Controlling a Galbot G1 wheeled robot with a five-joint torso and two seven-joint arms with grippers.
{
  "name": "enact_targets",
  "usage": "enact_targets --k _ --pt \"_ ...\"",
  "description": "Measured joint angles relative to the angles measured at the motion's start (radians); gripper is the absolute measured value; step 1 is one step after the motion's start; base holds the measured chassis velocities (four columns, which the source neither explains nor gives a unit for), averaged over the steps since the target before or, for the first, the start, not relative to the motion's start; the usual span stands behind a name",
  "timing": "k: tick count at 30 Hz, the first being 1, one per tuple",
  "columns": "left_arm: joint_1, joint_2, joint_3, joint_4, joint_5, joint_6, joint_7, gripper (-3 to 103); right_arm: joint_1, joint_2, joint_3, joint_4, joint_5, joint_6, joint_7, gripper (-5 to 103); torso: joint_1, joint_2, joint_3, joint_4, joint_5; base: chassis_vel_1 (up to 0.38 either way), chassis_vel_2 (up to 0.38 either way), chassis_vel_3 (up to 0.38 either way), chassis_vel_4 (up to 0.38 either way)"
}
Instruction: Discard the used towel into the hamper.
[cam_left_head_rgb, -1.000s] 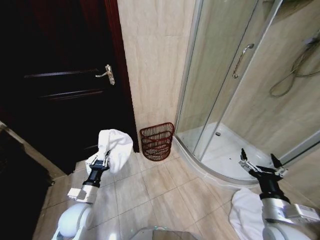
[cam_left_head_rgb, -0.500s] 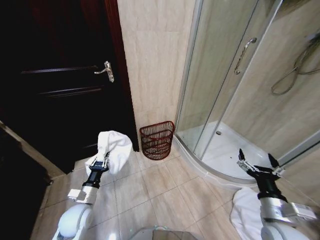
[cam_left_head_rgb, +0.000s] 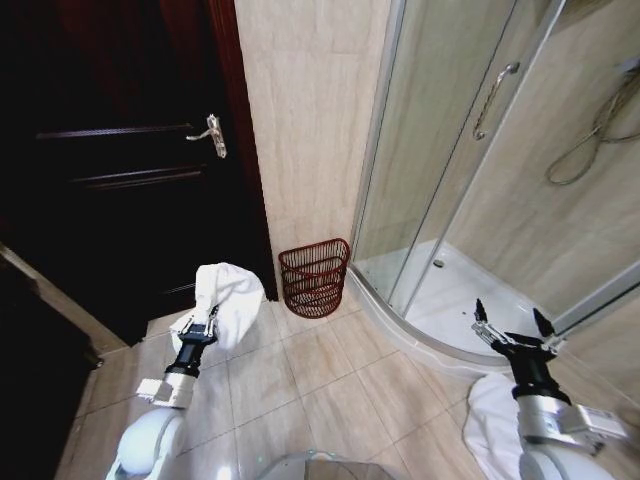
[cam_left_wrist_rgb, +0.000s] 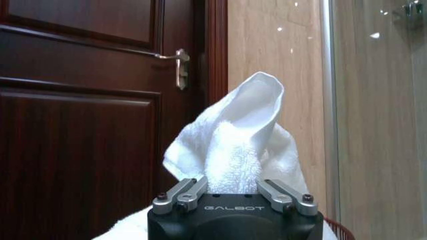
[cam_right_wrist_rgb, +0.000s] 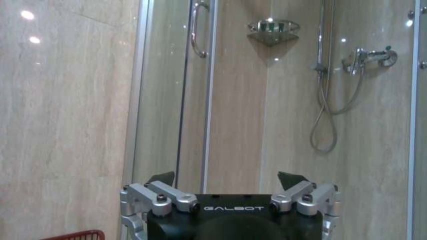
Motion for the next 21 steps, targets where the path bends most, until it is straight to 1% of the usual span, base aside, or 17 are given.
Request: enact_targets --k 6,10,16,21 --pt "-0.001 -0.002 0.0 0.0 0.001 0.001 0.0 15 0.0 0.0 0.0 -0.002 0.0 0.0 0.001 100 -0.009 -0.022 -0.013 0.0 0.0 0.0 0.0 0.0 0.0" --pt "-0.002 -0.002 0.001 0.0 0.002 0.002 0.0 15 -0.007 0.0 0.0 0.006 -0.004 -0.019 0.004 100 -0.017 -0.044 -0.027 0.0 0.0 0.0 0.0 0.0 0.0" --pt "-0.003 -0.002 0.001 0.0 0.002 0.003 0.0 15 -0.005 0.002 0.0 0.006 -0.006 -0.015 0.006 100 -0.025 -0.063 -0.038 0.0 0.0 0.0 0.0 0.0 0.0" --pt "-0.006 -0.001 0.001 0.003 0.002 0.003 0.001 15 -0.001 0.004 -0.003 0.001 -0.008 -0.01 0.006 100 -0.032 -0.086 -0.054 0.0 0.0 0.0 0.0 0.0 0.0"
